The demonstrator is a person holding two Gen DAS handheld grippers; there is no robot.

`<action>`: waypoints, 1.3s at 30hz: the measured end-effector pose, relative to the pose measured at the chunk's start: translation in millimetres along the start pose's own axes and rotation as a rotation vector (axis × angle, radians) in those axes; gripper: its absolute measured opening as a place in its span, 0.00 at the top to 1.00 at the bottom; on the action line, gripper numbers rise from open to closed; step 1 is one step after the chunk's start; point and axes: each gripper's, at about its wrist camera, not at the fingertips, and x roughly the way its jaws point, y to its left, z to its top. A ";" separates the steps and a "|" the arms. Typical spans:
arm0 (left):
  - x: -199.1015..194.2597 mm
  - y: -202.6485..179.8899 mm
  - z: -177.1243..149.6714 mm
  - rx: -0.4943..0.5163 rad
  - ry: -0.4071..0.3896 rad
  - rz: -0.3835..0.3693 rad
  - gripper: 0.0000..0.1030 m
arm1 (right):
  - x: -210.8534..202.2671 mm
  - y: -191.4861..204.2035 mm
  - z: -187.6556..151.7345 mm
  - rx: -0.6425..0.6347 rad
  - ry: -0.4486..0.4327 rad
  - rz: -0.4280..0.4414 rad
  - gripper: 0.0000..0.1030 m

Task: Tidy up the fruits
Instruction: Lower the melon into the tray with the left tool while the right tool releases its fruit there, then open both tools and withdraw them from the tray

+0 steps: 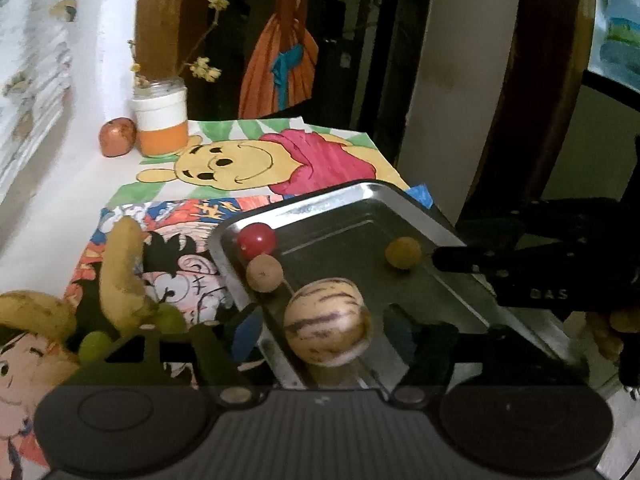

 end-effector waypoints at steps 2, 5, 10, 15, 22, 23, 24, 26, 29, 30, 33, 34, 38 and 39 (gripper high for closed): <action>-10.3 -0.4 -2.8 -0.019 -0.016 0.005 0.22 | -11.5 1.0 -1.8 0.015 -0.010 -0.003 0.38; -29.6 -1.3 -9.0 -0.053 -0.051 0.023 0.13 | -34.6 3.5 -7.1 0.042 -0.030 -0.006 0.26; -67.8 -0.1 -21.1 -0.120 -0.089 0.044 0.04 | -82.1 12.1 -20.6 0.089 -0.061 -0.011 0.15; -111.6 1.5 -38.8 -0.161 -0.121 0.070 0.00 | -135.9 30.3 -36.3 0.099 -0.078 -0.027 0.03; -170.5 5.0 -68.7 -0.200 -0.140 0.120 0.00 | -207.3 64.4 -56.0 0.141 -0.067 -0.032 0.01; -177.7 5.5 -72.8 -0.195 -0.136 0.134 0.00 | -217.4 69.2 -58.2 0.146 -0.065 -0.032 0.01; -183.7 6.2 -76.0 -0.189 -0.134 0.149 0.00 | -227.3 74.0 -59.7 0.149 -0.063 -0.031 0.01; -198.6 10.2 -83.0 -0.184 -0.137 0.176 0.00 | -245.2 83.3 -58.7 0.155 -0.060 -0.035 0.01; -218.7 20.8 -88.0 -0.191 -0.142 0.203 0.00 | -267.2 95.0 -46.0 0.174 -0.072 -0.034 0.01; -224.5 24.2 -88.2 -0.194 -0.146 0.210 0.00 | -272.5 97.4 -40.3 0.186 -0.081 -0.029 0.01; -244.9 35.9 -86.5 -0.200 -0.163 0.226 0.00 | -286.4 106.0 -17.5 0.226 -0.115 0.005 0.00; -251.2 38.9 -84.3 -0.195 -0.169 0.233 0.00 | -289.0 109.1 -9.0 0.238 -0.123 0.017 0.00; -278.6 50.2 -74.2 -0.170 -0.214 0.274 0.00 | -292.2 123.4 30.0 0.277 -0.154 0.088 0.00; -283.7 53.3 -71.2 -0.167 -0.224 0.283 0.00 | -289.6 127.9 42.2 0.290 -0.161 0.109 0.00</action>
